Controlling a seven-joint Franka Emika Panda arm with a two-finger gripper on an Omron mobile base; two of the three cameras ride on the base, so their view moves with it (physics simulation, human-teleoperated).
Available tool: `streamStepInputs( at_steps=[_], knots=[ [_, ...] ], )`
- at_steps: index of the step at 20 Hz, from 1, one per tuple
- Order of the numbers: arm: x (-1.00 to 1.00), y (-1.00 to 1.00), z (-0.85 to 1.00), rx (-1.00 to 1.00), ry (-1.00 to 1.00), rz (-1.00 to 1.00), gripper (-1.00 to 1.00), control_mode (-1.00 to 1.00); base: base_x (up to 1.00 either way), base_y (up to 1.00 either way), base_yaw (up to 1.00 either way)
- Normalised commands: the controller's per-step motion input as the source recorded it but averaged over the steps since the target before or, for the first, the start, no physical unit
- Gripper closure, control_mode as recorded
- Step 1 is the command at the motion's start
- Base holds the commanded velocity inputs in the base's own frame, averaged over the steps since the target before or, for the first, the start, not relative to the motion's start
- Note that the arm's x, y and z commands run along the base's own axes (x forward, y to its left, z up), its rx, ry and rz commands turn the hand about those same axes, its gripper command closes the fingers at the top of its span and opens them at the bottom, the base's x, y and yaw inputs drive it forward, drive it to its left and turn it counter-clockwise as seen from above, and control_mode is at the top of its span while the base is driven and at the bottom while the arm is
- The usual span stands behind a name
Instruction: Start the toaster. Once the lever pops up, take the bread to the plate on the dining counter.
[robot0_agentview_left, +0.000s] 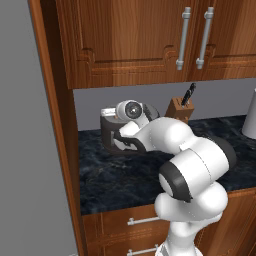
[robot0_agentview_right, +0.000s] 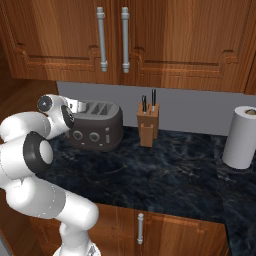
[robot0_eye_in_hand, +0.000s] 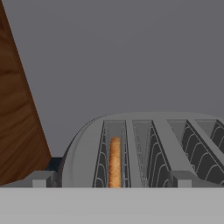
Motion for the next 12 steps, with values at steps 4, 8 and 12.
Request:
streamStepInputs(
  at_steps=[4, 8, 12],
  knots=[
    [0.0, 0.0, 0.0, 0.0, 0.0, 0.0, -1.0, -1.0, 0.0, 0.0, 0.0],
    [0.0, 0.0, 0.0, 0.0, 0.0, 0.0, -1.0, -1.0, 0.0, 0.0, 0.0],
    [0.0, 0.0, 0.0, 0.0, 0.0, 0.0, -1.0, -1.0, 0.0, 0.0, 0.0]
  ],
)
